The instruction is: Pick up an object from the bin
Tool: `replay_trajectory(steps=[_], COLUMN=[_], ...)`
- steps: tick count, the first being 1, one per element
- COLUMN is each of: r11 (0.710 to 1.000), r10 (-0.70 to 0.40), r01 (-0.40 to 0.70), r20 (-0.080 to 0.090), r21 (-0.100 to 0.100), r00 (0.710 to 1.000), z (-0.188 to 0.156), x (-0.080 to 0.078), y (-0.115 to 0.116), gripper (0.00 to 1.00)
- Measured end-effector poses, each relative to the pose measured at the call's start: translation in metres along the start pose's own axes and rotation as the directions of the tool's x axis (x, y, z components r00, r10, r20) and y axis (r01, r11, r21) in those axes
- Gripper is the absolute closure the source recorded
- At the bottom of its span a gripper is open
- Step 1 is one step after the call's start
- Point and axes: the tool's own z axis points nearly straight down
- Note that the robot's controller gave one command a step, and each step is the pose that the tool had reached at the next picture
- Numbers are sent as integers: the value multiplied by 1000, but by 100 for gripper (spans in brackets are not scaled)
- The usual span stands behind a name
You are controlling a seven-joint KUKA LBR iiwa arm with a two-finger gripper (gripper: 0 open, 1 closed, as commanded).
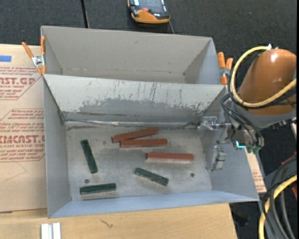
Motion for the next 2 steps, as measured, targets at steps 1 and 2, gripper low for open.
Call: replay_trajectory(steps=[1, 2], r11=[1000, 996], r10=[-1, -90], r01=[1, 90], r20=[8, 12], r21=[1, 3], r00=[1000, 996], z=[-4, 45], x=[-2, -11], y=[0, -4], gripper=[0, 0])
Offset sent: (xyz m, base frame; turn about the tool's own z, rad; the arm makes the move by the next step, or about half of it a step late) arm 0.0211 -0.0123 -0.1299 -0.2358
